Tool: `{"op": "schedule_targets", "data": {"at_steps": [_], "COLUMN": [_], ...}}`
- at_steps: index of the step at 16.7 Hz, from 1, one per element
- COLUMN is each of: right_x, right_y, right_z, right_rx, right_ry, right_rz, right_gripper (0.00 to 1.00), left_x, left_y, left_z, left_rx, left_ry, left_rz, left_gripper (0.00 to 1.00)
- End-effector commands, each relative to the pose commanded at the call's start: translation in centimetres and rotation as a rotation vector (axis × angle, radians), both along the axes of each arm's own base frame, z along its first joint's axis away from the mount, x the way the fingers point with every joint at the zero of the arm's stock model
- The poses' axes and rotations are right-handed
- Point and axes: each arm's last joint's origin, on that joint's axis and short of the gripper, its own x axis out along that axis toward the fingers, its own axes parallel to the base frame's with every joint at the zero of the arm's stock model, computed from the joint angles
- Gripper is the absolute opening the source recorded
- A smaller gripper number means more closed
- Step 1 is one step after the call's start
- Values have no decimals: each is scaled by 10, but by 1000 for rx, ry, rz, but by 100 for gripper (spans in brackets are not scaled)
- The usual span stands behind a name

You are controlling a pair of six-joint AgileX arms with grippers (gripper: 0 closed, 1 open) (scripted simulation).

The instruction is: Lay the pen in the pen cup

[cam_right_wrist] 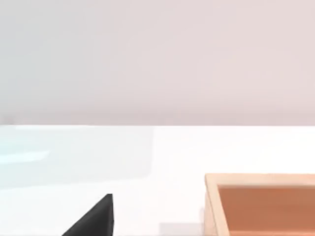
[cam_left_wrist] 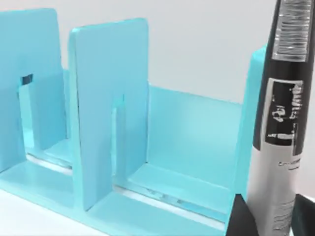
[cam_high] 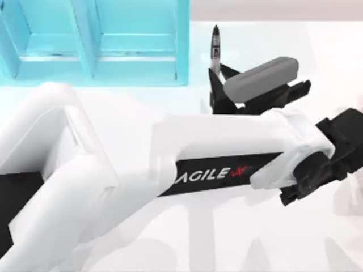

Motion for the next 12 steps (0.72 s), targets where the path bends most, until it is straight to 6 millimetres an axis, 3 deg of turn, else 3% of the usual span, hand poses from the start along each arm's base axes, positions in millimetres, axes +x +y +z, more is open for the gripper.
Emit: {"op": "schedule_targets", "data": {"at_steps": [9, 12], "right_x": [0, 0], "right_y": [0, 0], "right_z": [0, 0], "right_rx": [0, 0], "right_ry": [0, 0], "right_rz": [0, 0], "right_gripper": [100, 100], "left_x": [0, 0], "left_y": [0, 0], "left_z": [0, 0], "left_rx": [0, 0], "left_ry": [0, 0], "left_rz": [0, 0], "left_gripper": [98, 100]}}
